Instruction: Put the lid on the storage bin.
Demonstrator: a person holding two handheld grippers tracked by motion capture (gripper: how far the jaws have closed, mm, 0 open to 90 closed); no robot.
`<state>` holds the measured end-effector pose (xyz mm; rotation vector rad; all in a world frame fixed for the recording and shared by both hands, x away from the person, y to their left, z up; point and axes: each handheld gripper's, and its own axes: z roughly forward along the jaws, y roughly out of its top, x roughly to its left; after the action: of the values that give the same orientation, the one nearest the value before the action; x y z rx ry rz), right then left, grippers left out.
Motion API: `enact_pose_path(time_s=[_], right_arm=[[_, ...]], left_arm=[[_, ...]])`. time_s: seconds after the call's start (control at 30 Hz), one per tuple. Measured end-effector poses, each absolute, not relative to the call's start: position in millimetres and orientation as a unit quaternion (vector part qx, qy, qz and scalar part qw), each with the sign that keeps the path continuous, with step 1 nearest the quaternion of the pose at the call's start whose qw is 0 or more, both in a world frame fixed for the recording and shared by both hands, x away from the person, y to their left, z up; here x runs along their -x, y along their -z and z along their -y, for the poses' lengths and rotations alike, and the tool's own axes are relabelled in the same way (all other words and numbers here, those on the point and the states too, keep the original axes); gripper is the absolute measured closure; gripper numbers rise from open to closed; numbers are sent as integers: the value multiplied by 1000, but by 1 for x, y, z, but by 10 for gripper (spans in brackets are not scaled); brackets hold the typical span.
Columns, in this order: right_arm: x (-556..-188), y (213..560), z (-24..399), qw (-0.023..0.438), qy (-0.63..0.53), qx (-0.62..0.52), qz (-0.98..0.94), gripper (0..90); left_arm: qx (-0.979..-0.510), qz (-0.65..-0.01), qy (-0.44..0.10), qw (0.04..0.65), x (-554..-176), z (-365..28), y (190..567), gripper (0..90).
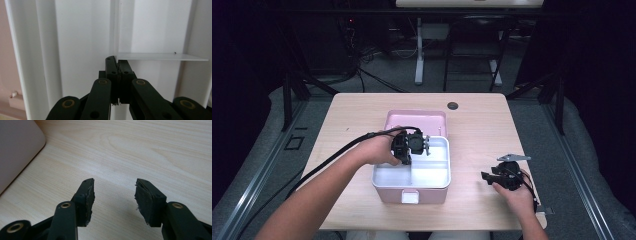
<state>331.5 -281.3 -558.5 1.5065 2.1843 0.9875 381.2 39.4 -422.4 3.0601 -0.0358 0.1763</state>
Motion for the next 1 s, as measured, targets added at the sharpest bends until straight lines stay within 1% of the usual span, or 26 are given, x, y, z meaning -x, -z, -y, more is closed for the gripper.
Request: enact_pose_path(time_s=[0.67, 0.87, 1.0], right_arm=[[-332, 559, 281, 155, -342, -524, -764, 487], [-333, 559, 281, 156, -344, -524, -763, 484], [-335, 558, 280, 157, -342, -525, -763, 479]], left_arm=[[-998, 12, -51, 31, -380, -38, 432, 883], [-998, -3, -42, 50, -382, -42, 436, 872], [-998, -9, -47, 51, -381, -43, 438, 865]])
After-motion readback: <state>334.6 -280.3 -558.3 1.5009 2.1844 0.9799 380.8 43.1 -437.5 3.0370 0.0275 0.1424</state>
